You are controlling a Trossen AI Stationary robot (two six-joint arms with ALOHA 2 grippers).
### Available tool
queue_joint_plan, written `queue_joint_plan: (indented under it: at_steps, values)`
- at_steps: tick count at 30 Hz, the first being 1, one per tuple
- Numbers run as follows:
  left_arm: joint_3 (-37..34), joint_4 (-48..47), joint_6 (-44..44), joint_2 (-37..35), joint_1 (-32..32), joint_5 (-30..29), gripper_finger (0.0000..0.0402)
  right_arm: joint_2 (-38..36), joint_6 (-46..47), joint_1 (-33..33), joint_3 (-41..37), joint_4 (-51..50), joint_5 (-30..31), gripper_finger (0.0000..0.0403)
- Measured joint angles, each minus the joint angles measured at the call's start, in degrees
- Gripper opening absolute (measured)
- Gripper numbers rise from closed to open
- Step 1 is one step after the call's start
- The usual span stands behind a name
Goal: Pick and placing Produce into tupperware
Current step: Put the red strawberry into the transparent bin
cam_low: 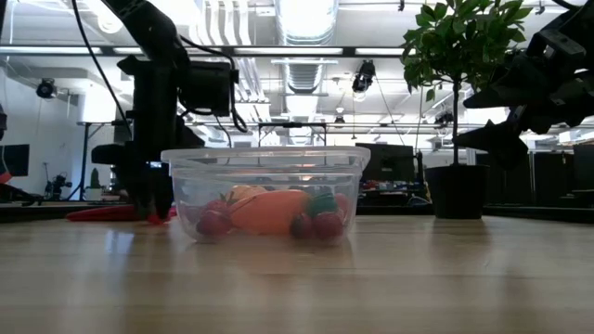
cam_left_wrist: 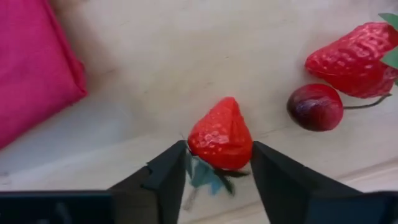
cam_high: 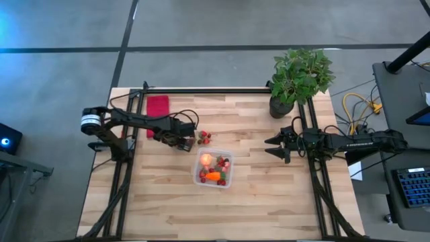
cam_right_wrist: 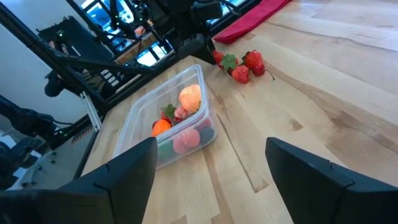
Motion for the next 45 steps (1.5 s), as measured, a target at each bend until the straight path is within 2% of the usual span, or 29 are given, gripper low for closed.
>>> queue_joint_plan:
  at_steps: [6,15,20,23,25,28,30,32,39,42,45]
  values:
    - [0.0,0.1,1.1,0.0,0.0,-0.1,0.012,0.0,0.0,0.0,0.0,0.0,0.0,0.0295]
    - [1.1,0.1,4.6,-0.9,-0.1,-1.0,0.0095,0.0,0.0,0.0,0.0,0.0,0.0,0.0293]
    - [3.6,-0.3,7.6,-5.1,-0.3,-1.3,0.0093,0.0,0.0,0.0,0.0,0.0,0.0,0.0293]
    - [5.8,1.4,14.3,-9.4,-1.7,-1.1,0.0093,0.0,0.0,0.0,0.0,0.0,0.0,0.029]
    - [7.0,5.4,20.7,-12.4,-3.2,1.4,0.0093,0.0,0.0,0.0,0.0,0.0,0.0,0.0288]
    - [7.1,11.2,28.1,-15.8,-5.2,9.9,0.0093,0.0,0.0,0.0,0.0,0.0,0.0,0.0289]
    - [6.9,14.5,29.7,-16.8,-6.0,15.9,0.0093,-0.1,0.0,0.0,0.0,0.0,0.0,0.0291]
    - [6.6,16.6,29.7,-16.7,-6.5,19.3,0.0093,-0.1,0.0,0.0,0.0,0.0,0.0,0.0294]
    - [6.5,19.0,28.5,-9.3,-7.3,21.7,0.0104,-0.1,0.0,0.0,0.0,-0.1,0.0,0.029]
    - [7.3,20.8,25.0,-5.3,-8.2,22.9,0.0122,-0.1,0.0,0.0,0.0,-0.2,0.0,0.0288]
    - [9.2,23.1,25.7,-2.9,-10.0,23.2,0.0148,0.0,0.0,0.0,0.0,-0.2,0.0,0.029]
